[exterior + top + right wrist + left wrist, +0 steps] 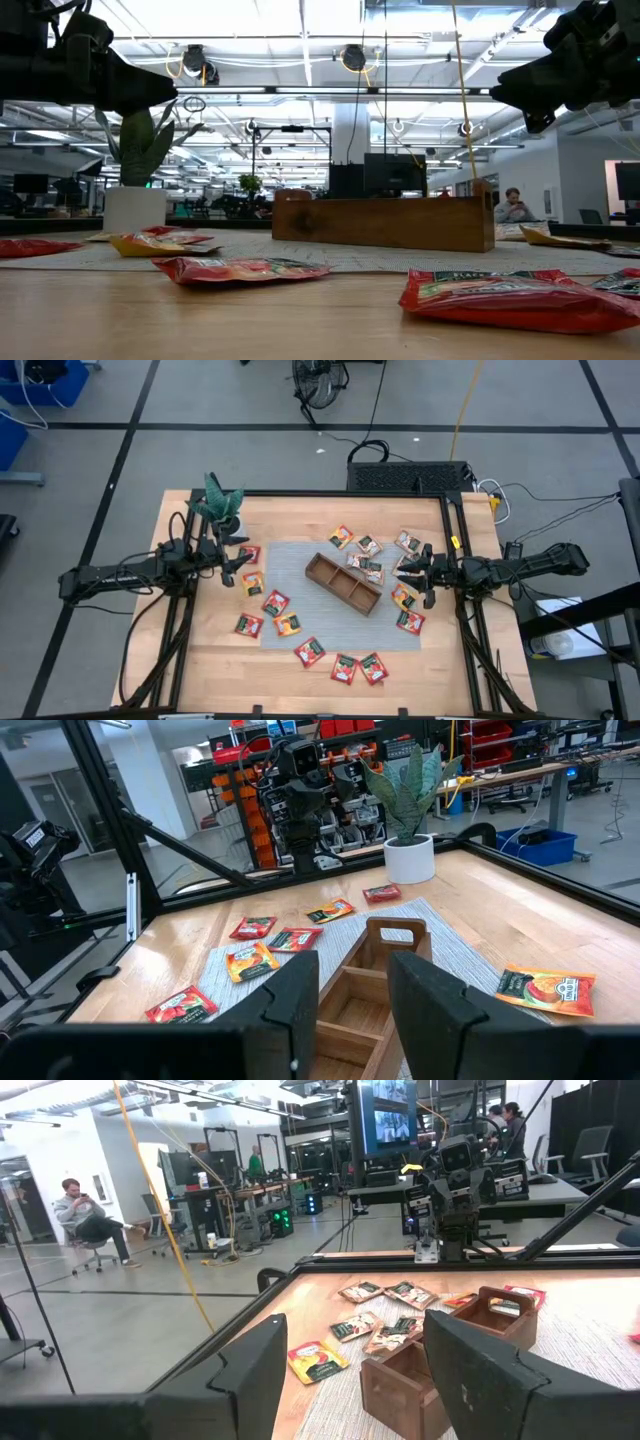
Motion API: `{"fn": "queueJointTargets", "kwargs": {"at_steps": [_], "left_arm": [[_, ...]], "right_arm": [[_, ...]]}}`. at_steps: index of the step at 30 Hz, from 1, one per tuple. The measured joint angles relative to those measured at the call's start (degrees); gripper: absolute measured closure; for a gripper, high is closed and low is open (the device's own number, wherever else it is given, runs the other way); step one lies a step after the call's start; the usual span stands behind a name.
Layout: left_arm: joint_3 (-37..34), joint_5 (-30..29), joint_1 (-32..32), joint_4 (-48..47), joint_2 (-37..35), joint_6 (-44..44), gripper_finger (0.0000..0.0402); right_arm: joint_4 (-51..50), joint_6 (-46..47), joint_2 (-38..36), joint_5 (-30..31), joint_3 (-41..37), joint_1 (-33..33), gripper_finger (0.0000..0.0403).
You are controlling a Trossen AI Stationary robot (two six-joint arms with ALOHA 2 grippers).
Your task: Pick & Place Tea
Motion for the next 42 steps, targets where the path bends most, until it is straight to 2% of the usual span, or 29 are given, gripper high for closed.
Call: {"fn": "queueJointTargets", "kwargs": {"at_steps": [30,37,42], "left_arm": [[-0.02,0.02,0.0,0.0,0.0,0.0,0.0167],[-0.02,0.02,0.0,0.0,0.0,0.0,0.0167],[-0.01,0.01,0.0,0.02,0.0,0.0,0.0167]], "right_arm": [[0.01,0.02,-0.01,0.02,0.0,0.0,0.0291],[7.22,2.14,0.04,0.02,0.0,0.01,0.0291],[9.81,-1.17,0.05,1.2,0.02,0.0,0.0291]]}}
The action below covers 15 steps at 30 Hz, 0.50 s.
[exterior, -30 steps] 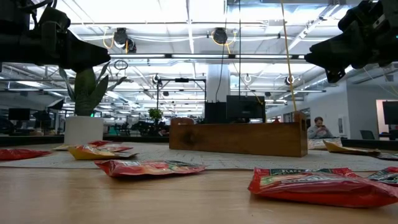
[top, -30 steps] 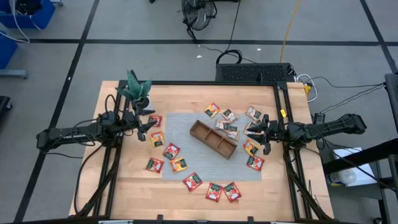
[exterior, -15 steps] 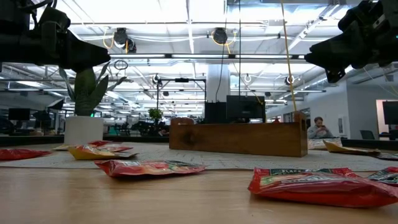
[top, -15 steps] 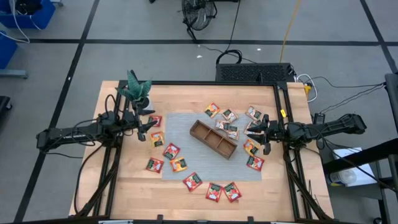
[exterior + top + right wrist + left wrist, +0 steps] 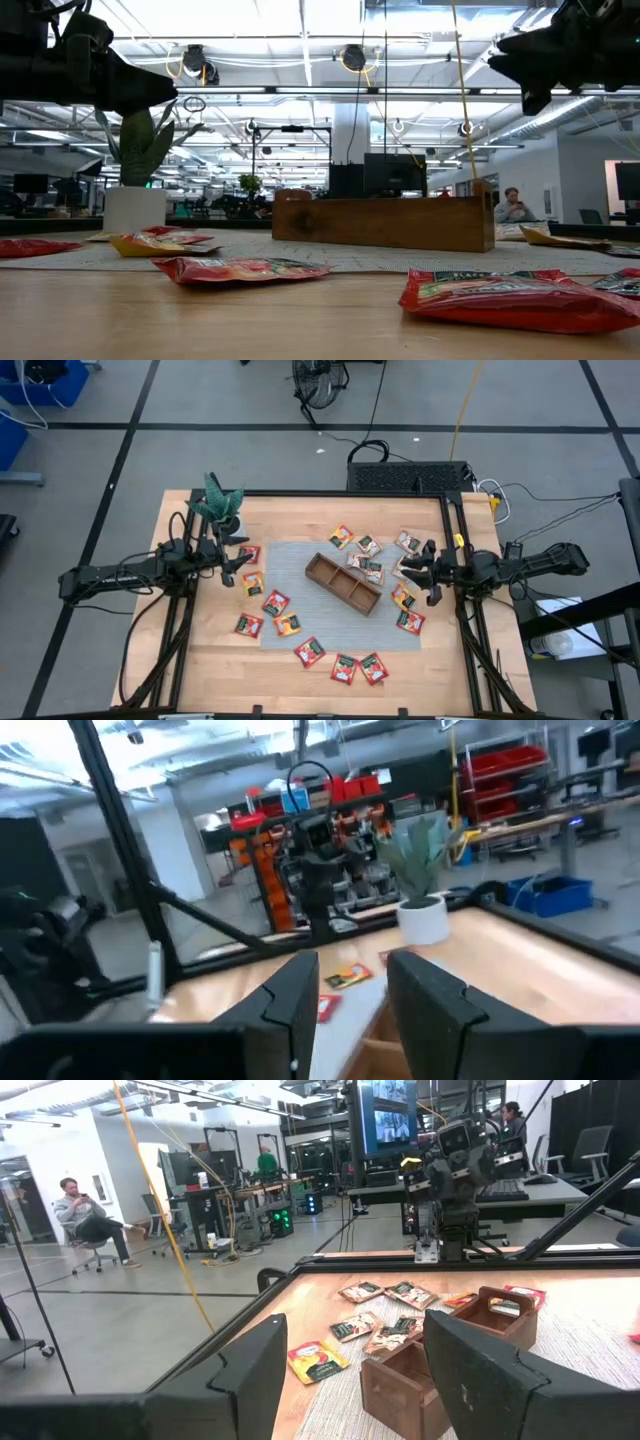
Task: Pick & Place Tea
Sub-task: Put the brown tea into the right part of the wooden organizer
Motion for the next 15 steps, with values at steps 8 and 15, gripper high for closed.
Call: {"fn": "queueJointTargets", "kwargs": {"at_steps": [8,15], "left_arm": [[-0.01,0.01,0.02,-0.02,0.0,0.0,0.0167],[-0.01,0.01,0.02,-0.02,0.0,0.0,0.0167]], "right_arm": [[-8.15,-5.5,0.35,4.89,0.0,0.0,0.0291],[-13.38,-8.6,4.28,5.09,0.0,-0.16,0.0291]]}}
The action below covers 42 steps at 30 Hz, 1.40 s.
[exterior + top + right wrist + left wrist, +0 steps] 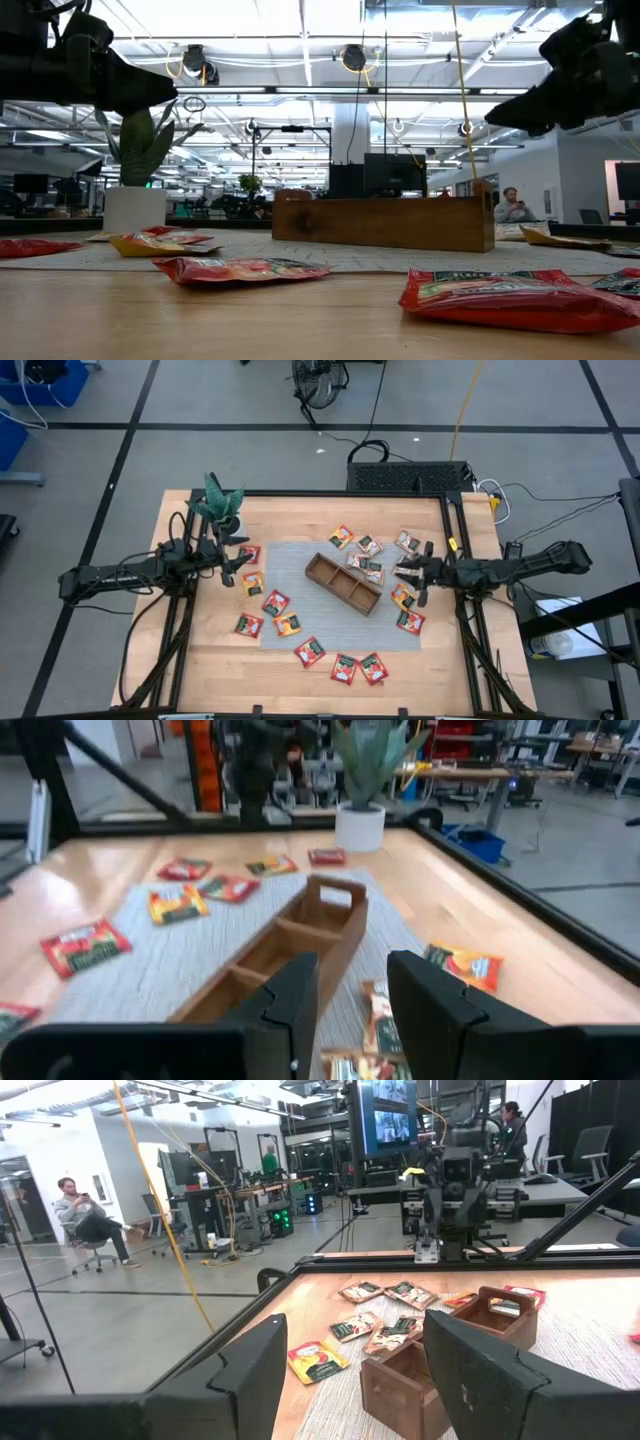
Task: Pick & Place Tea
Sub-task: Put the brown tea into the right part of the wooden organizer
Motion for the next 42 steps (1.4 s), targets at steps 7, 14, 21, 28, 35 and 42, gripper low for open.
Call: {"fn": "queueJointTargets", "kwargs": {"at_steps": [7,14,21,28,35,42], "left_arm": [[0.0,0.0,-0.01,0.01,0.0,0.0,0.0167],[0.02,0.0,-0.02,0.02,-0.02,0.0,0.0167],[0.02,-0.02,-0.02,0.02,-0.02,0.0,0.0167],[0.02,0.0,0.0,0.02,-0.02,0.0,0.0167],[0.01,-0.01,-0.02,0.02,0.0,0.0,0.0167],[0.02,0.0,0.0,0.0,0.0,0.0,0.0167]], "right_arm": [[-9.08,11.18,8.38,10.36,4.33,-2.39,0.0273],[-42.37,29.07,25.69,3.55,23.25,-11.12,0.0202],[-55.25,29.59,36.4,-15.15,29.4,-23.08,0.0175],[-55.57,32.58,38.83,-15.37,26.78,-29.81,0.018],[-44.04,32.96,38.75,-17.56,20.63,-32.88,0.0181],[-34.73,32.73,38.6,-18.1,15.15,-34.0,0.0183]]}}
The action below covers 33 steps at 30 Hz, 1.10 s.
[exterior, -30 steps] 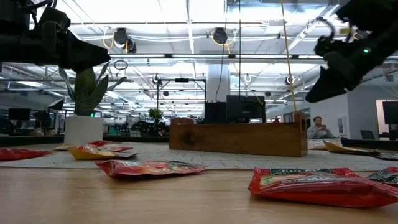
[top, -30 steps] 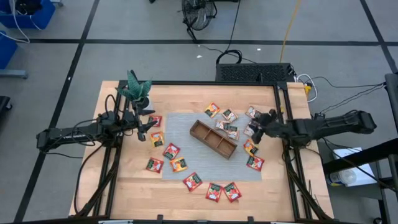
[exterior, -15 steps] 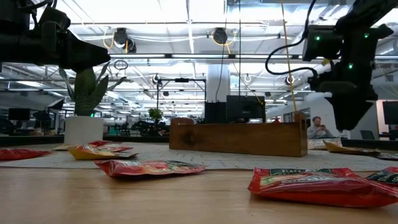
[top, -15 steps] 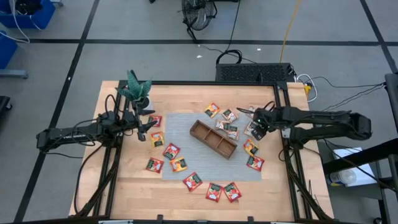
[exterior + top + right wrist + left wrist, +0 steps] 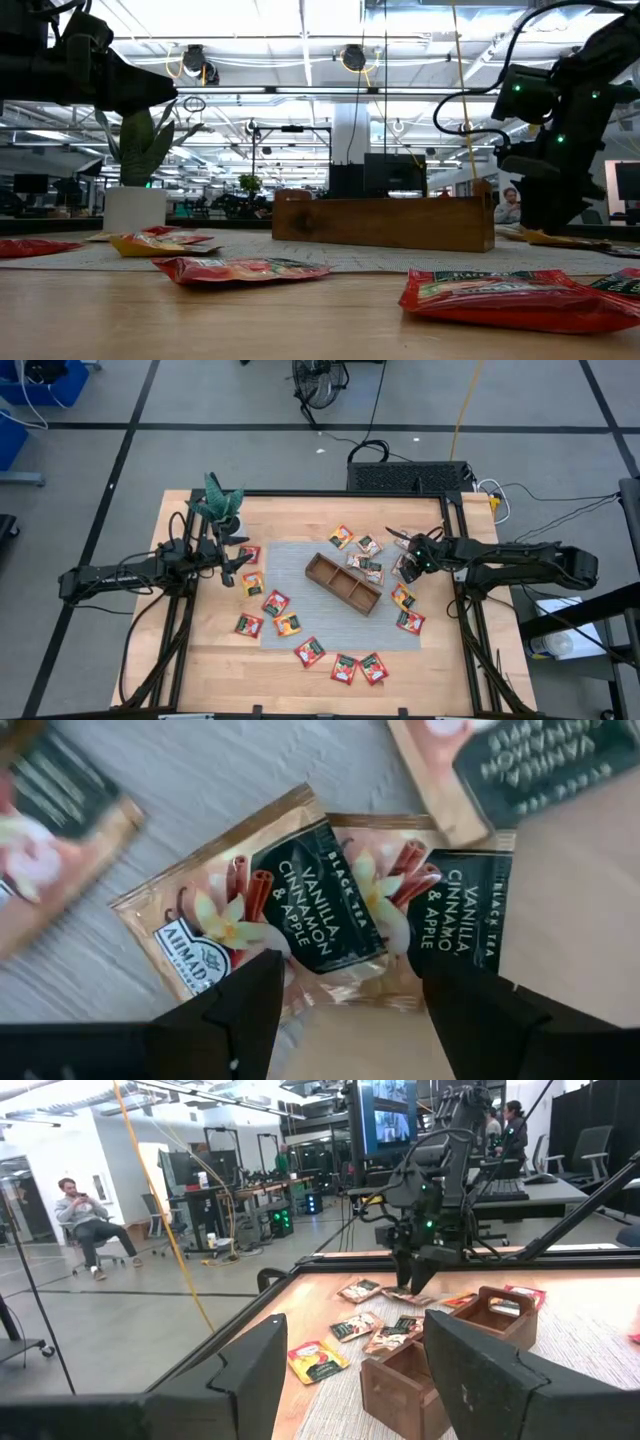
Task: Pick & Place Tea
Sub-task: Put the brown tea into the right part of the wooden organizer
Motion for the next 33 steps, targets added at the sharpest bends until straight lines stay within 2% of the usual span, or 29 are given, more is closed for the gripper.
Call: {"fn": "queueJointTargets", "kwargs": {"at_steps": [14,23,33], "left_arm": [[-0.01,0.0,-0.01,0.02,-0.02,0.0,0.0167],[-0.01,0.0,-0.02,0.0,-0.01,0.0,0.0167],[-0.02,0.02,0.0,0.0,0.0,0.0,0.0167]], "right_arm": [[4.13,-1.52,-0.34,-0.32,-0.94,0.0,0.0183],[9.82,-0.83,-0.32,-8.49,-1.05,0.04,0.0183],[13.31,-0.86,-0.35,-9.17,-1.05,0.04,0.0184]]}}
